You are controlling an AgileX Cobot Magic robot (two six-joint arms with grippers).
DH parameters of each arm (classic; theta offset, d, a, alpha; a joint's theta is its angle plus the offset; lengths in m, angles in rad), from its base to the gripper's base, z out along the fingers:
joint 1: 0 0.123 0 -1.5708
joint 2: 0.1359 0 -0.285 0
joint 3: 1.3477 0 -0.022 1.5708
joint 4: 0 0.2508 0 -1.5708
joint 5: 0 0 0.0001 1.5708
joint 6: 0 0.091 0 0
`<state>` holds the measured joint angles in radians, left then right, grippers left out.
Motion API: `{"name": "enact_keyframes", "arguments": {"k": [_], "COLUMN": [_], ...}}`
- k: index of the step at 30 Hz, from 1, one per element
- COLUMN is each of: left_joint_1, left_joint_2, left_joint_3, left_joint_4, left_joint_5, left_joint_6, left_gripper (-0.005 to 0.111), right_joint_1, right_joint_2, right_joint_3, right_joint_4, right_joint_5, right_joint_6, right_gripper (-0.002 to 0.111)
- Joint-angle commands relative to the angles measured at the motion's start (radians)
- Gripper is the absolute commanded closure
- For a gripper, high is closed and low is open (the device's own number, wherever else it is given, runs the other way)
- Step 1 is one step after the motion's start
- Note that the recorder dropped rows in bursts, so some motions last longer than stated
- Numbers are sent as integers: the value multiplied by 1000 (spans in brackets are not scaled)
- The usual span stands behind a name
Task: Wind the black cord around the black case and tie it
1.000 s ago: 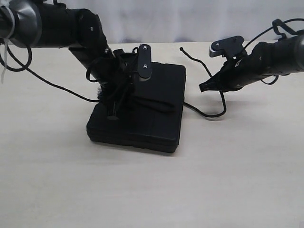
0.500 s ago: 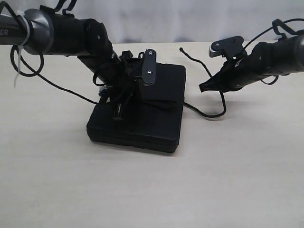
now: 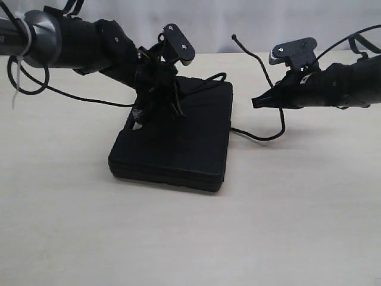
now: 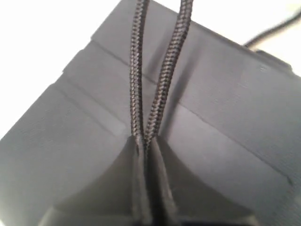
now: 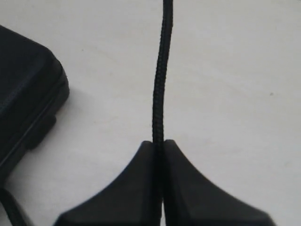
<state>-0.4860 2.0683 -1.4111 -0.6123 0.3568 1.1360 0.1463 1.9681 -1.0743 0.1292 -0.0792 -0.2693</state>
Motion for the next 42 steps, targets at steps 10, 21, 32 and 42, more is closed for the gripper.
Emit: {"name": "enact_keyframes", "arguments": {"k": [10, 21, 32, 42], "left_joint_1": [210, 300, 300, 330], "left_joint_2": [-4, -2, -2, -2], "left_joint_3": [1, 3, 3, 3], "left_joint_4": [-462, -609, -623, -620], "left_joint_5": [122, 261, 265, 201], "left_joint_6": [207, 310, 333, 333], "left_gripper": [107, 107, 107, 107], "right_joint_1": [65, 65, 65, 65], "right_joint_2": [-20, -49, -58, -58], "right_joint_3": [152, 222, 224, 224], "right_joint_4": [-286, -486, -662, -652], "right_joint_5": [-293, -478, -470, -460], "right_joint_6": [-97, -3, 97, 67], "right_gripper": [104, 104, 104, 104]}}
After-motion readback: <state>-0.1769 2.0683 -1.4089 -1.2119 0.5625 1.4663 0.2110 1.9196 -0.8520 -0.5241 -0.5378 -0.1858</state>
